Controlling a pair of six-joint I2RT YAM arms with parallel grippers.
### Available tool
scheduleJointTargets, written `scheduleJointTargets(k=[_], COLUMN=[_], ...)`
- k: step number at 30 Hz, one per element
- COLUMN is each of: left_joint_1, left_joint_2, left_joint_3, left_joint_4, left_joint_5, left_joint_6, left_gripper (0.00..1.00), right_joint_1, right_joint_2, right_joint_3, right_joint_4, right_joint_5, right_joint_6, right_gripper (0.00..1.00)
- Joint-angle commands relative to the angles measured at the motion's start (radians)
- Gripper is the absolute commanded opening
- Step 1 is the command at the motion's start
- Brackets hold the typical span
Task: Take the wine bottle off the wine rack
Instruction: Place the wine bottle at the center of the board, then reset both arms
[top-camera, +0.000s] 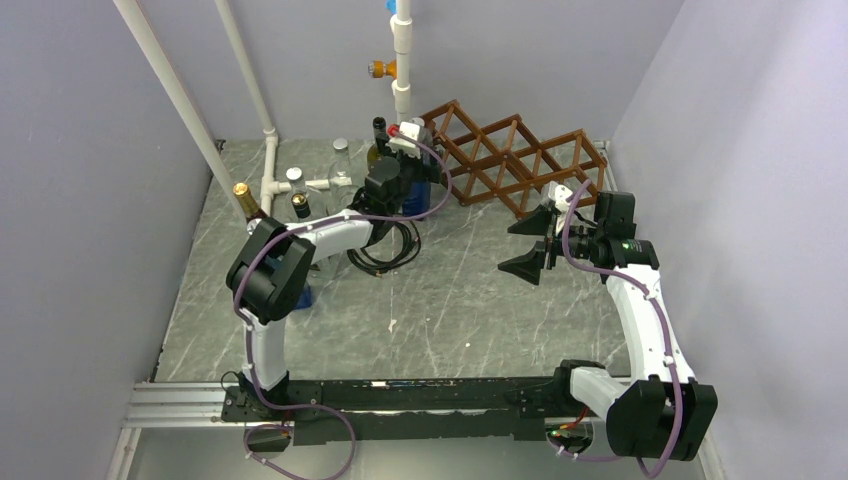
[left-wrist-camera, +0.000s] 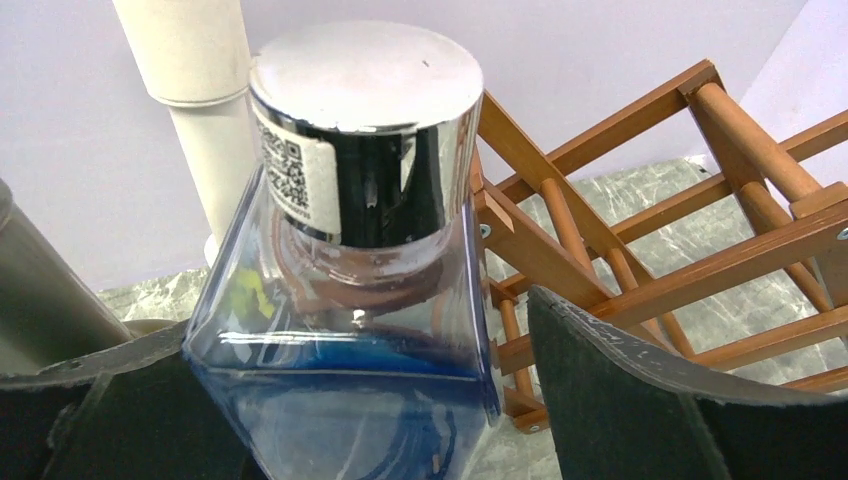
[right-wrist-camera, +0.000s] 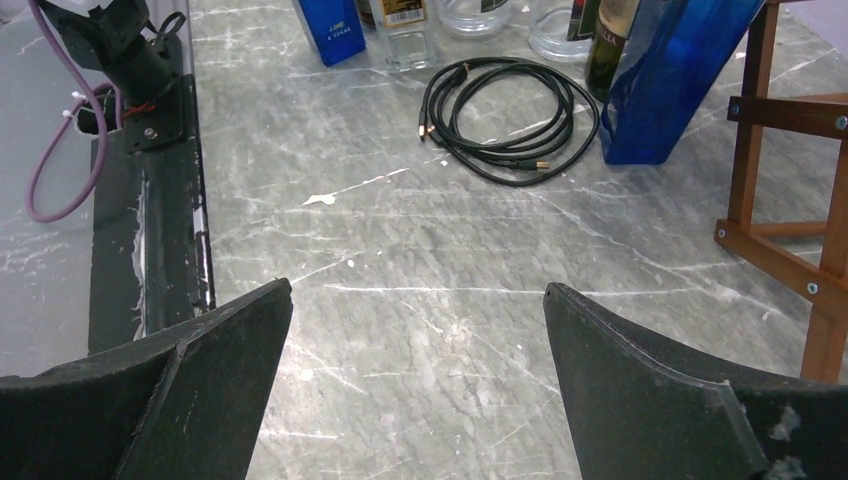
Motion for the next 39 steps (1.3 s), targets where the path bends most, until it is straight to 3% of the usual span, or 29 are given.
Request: scheduleJointTargets(k=[1,7,27,39], left_joint_1=[-0.006,-0.006,-0.004,-0.005], left_joint_2=[-0.07,-0.125,-0.415,-0.676], left_joint_3=[0.032,0.034,0.076,-0.079], left_joint_4=[0.031,-0.051,-0.627,-0.745], left_joint_5=[0.015,0.05,0.223,0.392], left_joint_6=[0.001,0.007,-0.051,-0.076], left_gripper=[0.98,0.99,1.0,1.0], right_joint_1=[-0.006,-0.006,-0.02,-0.113], right_joint_2=[-0.024,-0.026,-0.028,-0.056], right_joint_3=[-0.001,-0.001,0.003,-0.008], right_joint_4=[0.008,0.003,-0.036,-0.051], right_joint_5=[-0.008,-0.006,0.03,-0.024], right_joint_6=[-0.026,-0.033,-0.089,-0.11], right_gripper=[1.0,1.0,1.0,1.0])
